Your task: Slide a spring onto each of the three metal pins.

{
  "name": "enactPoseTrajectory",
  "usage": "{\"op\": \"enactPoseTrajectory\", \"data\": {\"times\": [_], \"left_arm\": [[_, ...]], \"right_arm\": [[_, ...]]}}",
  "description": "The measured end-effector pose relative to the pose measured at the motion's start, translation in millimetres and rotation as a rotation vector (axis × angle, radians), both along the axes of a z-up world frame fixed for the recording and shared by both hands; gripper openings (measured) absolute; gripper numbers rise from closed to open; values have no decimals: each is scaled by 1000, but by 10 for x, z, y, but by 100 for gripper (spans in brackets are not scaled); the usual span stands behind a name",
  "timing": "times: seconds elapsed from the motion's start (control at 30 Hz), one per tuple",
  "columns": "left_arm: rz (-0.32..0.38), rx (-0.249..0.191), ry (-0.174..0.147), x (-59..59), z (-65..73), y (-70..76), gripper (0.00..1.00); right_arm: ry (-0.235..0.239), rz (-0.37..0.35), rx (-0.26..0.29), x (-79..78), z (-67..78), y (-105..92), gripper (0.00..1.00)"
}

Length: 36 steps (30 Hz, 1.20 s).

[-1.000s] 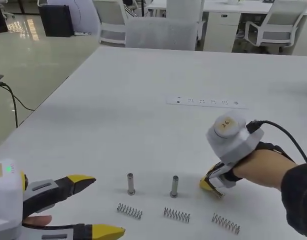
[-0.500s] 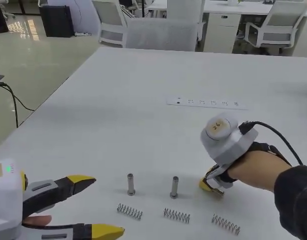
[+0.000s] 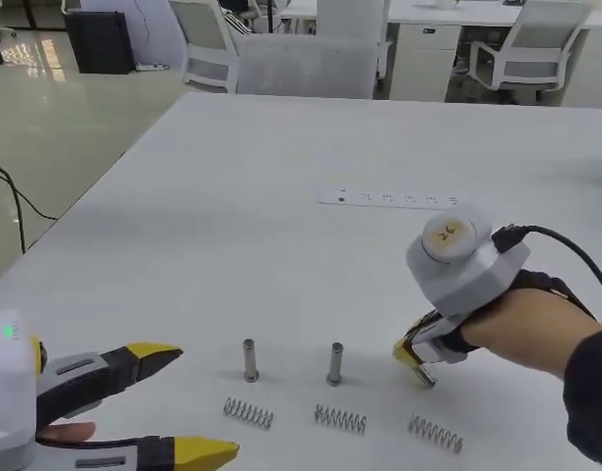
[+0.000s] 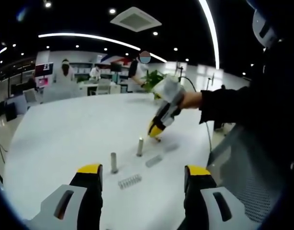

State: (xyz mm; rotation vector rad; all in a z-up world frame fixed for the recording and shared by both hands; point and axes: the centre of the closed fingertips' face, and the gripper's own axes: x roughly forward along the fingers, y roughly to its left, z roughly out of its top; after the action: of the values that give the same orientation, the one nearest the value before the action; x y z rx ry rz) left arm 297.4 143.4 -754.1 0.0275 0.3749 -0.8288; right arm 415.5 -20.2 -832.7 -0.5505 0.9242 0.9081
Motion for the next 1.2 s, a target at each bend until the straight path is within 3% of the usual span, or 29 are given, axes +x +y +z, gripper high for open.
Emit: {"op": "enactPoseTrajectory", "data": {"times": [0.23, 0.83, 1.2], "left_arm": [[-5, 2, 1, -5, -1, -13, 65], [-13, 5, -1, -16, 15, -21, 65], [-13, 4, -3, -16, 19, -22, 65]], "right_arm": [[-15, -9, 21, -64, 115, -51, 5], [-5, -35, 42, -163, 133, -146, 5], [-19, -12, 41, -187, 123, -167, 5]]}}
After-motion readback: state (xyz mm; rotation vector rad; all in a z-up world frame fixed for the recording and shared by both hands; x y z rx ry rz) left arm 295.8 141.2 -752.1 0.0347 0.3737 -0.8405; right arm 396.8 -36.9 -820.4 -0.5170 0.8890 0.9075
